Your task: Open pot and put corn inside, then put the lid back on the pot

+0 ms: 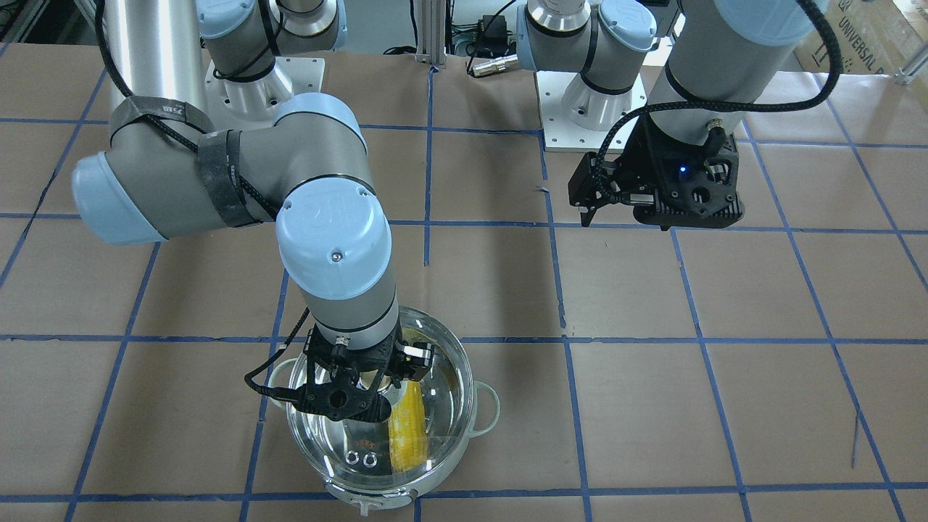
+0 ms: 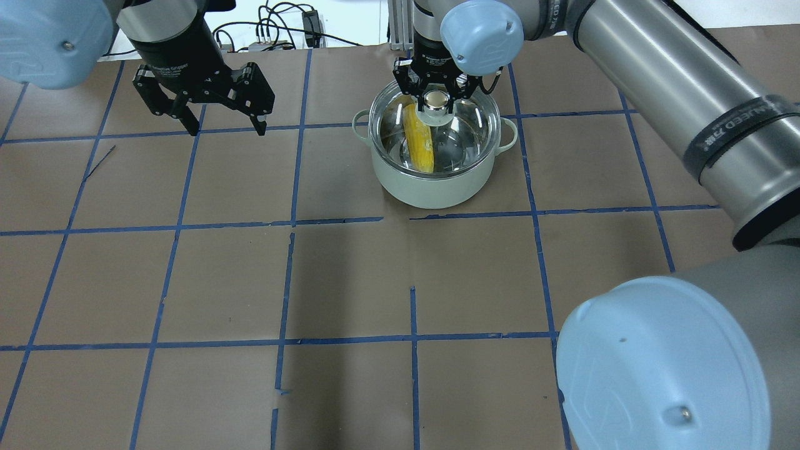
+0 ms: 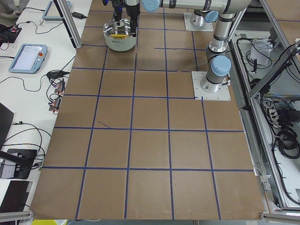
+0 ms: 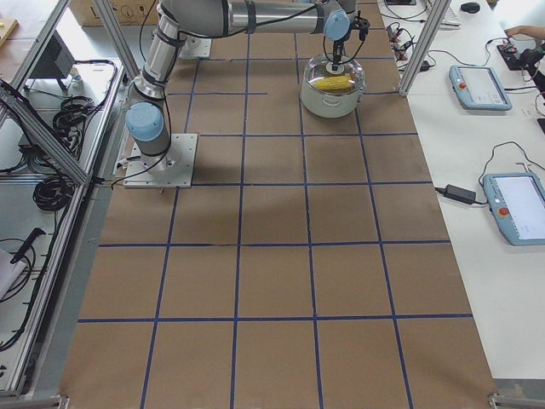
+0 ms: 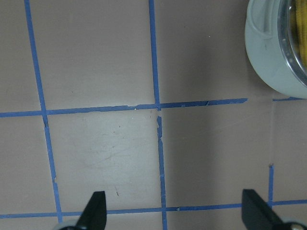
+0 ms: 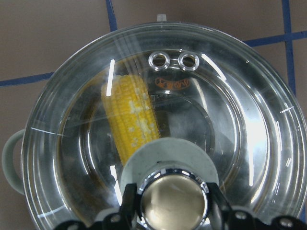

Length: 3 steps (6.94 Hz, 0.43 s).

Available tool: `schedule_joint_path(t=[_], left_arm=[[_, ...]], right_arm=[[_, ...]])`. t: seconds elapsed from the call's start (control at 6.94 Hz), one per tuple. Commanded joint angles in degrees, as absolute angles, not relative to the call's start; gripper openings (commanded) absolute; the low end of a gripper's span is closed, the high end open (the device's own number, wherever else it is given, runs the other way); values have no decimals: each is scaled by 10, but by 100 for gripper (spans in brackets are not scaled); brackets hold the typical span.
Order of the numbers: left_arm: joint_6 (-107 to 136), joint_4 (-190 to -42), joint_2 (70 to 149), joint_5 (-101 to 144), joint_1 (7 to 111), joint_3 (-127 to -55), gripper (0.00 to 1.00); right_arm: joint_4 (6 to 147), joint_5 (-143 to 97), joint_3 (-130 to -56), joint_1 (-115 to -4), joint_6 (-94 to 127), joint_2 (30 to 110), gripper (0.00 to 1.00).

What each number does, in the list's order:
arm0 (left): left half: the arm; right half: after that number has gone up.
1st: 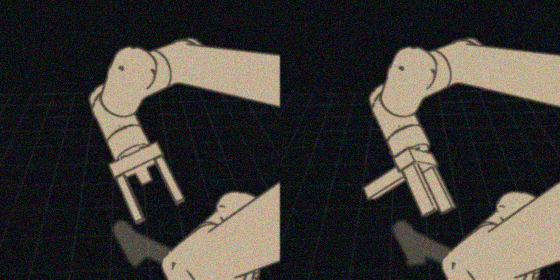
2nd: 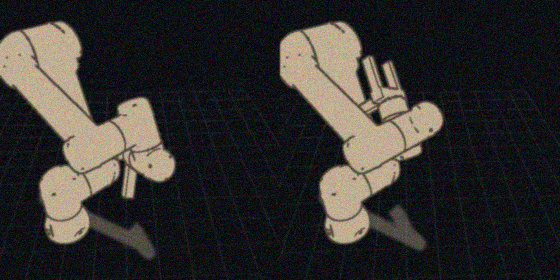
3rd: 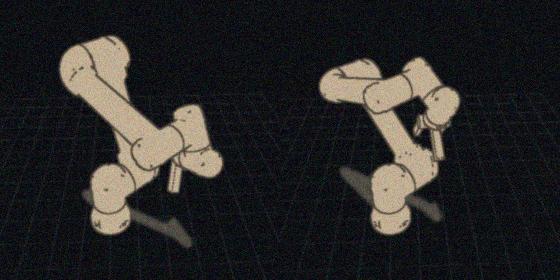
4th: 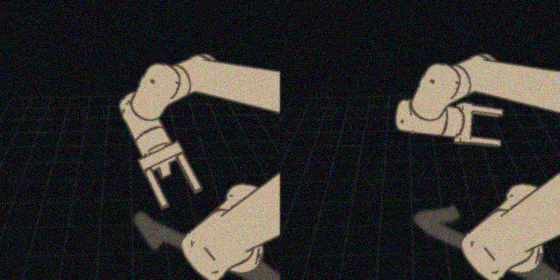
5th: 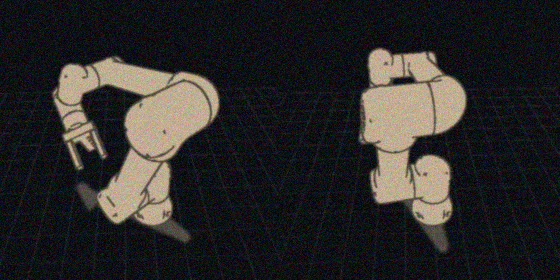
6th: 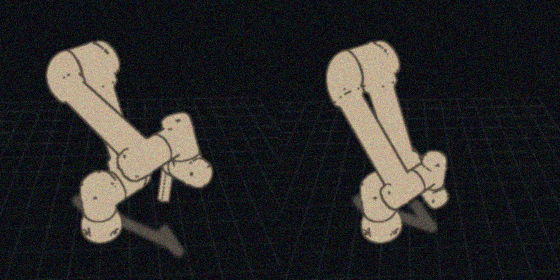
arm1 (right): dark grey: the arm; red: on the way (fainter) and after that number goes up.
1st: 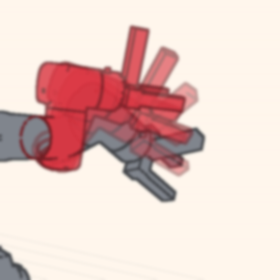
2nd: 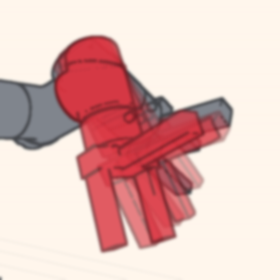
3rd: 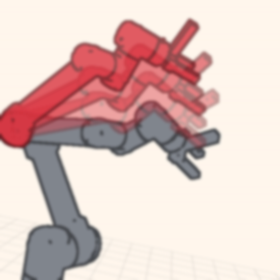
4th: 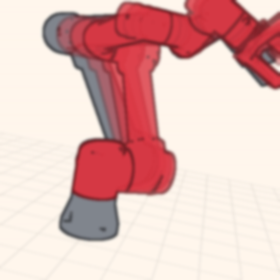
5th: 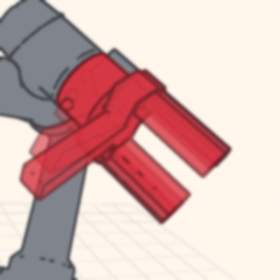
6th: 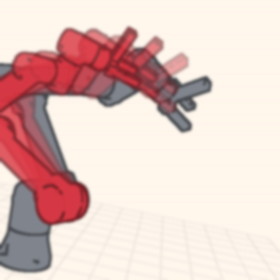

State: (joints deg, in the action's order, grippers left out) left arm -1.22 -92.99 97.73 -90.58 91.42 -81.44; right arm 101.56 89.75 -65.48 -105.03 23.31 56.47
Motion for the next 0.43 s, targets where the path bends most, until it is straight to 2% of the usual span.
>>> schedule_joint_path(t=[0.0, 0.29], left_arm=[[-12, -930, 977, -905, 914, -815, 100], [-11, -930, 977, -905, 914, -815, 100]], right_arm=[[1014, 898, -655, -1050, 233, 565, 31], [1014, 897, -654, -1050, 232, 563, 43]])
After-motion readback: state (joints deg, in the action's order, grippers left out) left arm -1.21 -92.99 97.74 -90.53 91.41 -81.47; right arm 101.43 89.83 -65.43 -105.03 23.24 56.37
